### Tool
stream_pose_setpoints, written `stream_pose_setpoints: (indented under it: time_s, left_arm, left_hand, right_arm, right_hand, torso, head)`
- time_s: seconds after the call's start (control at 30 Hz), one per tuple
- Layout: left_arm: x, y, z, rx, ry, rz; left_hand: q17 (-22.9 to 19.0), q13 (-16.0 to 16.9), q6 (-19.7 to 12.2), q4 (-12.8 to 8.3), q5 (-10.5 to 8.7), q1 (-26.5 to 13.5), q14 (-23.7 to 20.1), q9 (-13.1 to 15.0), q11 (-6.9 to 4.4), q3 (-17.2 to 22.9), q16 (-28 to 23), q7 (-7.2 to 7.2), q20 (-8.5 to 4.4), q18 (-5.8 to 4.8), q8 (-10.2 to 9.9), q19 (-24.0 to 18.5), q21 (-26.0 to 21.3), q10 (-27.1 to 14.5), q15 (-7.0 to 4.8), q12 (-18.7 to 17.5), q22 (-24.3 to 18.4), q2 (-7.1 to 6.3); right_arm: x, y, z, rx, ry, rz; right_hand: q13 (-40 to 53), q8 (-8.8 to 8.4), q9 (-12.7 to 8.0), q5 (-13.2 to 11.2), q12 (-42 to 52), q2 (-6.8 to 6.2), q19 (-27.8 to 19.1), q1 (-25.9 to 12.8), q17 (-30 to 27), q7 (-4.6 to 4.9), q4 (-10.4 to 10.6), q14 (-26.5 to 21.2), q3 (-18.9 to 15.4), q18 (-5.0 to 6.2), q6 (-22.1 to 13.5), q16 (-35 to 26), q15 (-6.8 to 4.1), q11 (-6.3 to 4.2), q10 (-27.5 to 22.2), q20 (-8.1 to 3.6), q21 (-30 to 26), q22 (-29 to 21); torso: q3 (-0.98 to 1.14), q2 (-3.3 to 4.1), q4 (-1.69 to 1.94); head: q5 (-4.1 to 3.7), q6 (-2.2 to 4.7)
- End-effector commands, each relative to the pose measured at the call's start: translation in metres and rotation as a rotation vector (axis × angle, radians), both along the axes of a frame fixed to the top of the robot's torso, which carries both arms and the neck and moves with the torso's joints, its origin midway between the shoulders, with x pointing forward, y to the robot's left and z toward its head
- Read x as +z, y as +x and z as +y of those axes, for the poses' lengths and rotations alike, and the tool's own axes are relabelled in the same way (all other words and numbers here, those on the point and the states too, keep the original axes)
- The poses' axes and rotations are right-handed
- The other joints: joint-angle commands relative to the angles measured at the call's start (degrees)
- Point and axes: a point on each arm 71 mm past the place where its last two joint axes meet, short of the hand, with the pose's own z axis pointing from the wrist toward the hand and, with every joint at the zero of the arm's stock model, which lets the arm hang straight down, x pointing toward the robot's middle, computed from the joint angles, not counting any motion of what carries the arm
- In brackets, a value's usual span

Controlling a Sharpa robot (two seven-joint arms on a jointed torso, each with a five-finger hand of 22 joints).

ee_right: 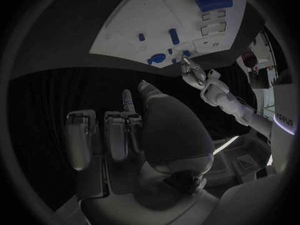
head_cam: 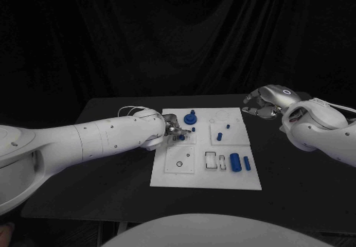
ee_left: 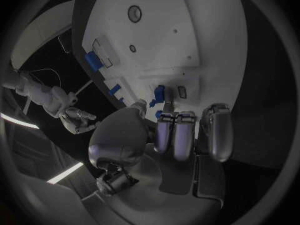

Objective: Assemble the parts on the task board

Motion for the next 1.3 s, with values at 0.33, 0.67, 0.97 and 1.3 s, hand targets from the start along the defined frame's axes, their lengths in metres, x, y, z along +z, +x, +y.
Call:
stream_pose_setpoints:
  time_s: [0.33,0.67,0.97,1.3]
  left_arm:
    - [-0.004,-0.004,-0.003,-0.021,-0.016,0.009]
    - [-0.005,-0.003,-0.002,-0.018,-0.022,0.001]
    - [-0.002,-0.002,0.0,-0.005,-0.05,-0.039]
    - [0.01,-0.006,0.01,0.021,-0.136,-0.154]
  left_hand:
    - [15.1,15.1,2.5,-0.2,0.74,1.2,6.1,6.8,-1.24,-1.9,0.1,-1.34,-1.05,-0.4,4.0,0.6,0.3,6.0,-0.9,0.2,4.1,1.68]
    - [15.1,15.1,2.9,-0.4,1.42,2.1,6.1,10.0,-1.74,-2.2,0.1,-1.93,-1.5,-0.45,5.9,0.8,0.3,6.0,-1.37,0.2,4.5,2.38]
    - [15.1,15.1,2.0,-1.5,3.13,3.9,6.1,11.6,-1.83,-1.9,0.1,-2.03,-1.67,-0.5,6.1,1.0,0.4,6.0,-1.49,0.2,4.7,2.35]
    - [15.1,15.1,2.5,-1.9,4.25,5.1,6.1,13.3,-2.06,-2.2,0.1,-2.35,-1.84,-0.74,7.1,1.7,1.0,6.0,-1.68,0.2,5.7,1.9]
  right_arm:
    - [-0.002,0.0,-0.002,-0.018,-0.008,0.011]
    - [-0.002,0.0,-0.002,-0.02,-0.009,0.012]
    - [-0.002,0.0,-0.004,-0.023,-0.009,0.012]
    - [-0.001,-0.001,-0.008,-0.032,-0.009,0.01]
  right_hand:
    - [15.1,-0.26,-0.1,0.0,0.1,-0.2,5.6,-0.6,15.1,-0.07,0.3,6.1,0.0,-0.29,0.5,0.2,0.33,0.34,5.9,0.37,-0.3,14.8]
    - [15.1,-0.28,-0.1,0.0,0.1,-0.14,5.6,-0.7,15.1,-0.06,0.4,6.1,0.0,-0.29,0.6,0.2,0.33,0.34,5.9,0.37,-0.3,14.8]
    - [15.1,-0.31,-0.1,0.0,0.1,-0.08,5.7,-0.7,15.1,-0.05,0.5,6.1,0.0,-0.29,0.6,0.2,0.33,0.35,5.9,0.38,-0.3,14.8]
    - [15.1,-0.37,-0.2,-0.1,0.1,-0.06,5.6,-1.0,15.1,-0.04,0.6,6.1,0.0,-0.29,0.6,0.2,0.33,0.36,5.9,0.38,-0.4,14.8]
  torso:
    - [-0.02,0.03,0.05]
    - [-0.03,0.07,0.09]
    - [-0.02,0.01,0.01]
    - [-0.04,0.0,-0.02]
  head:
    - [0.29,-0.01]
    - [0.2,-0.01]
    - [0.29,-0.01]
    - [0.17,-0.01]
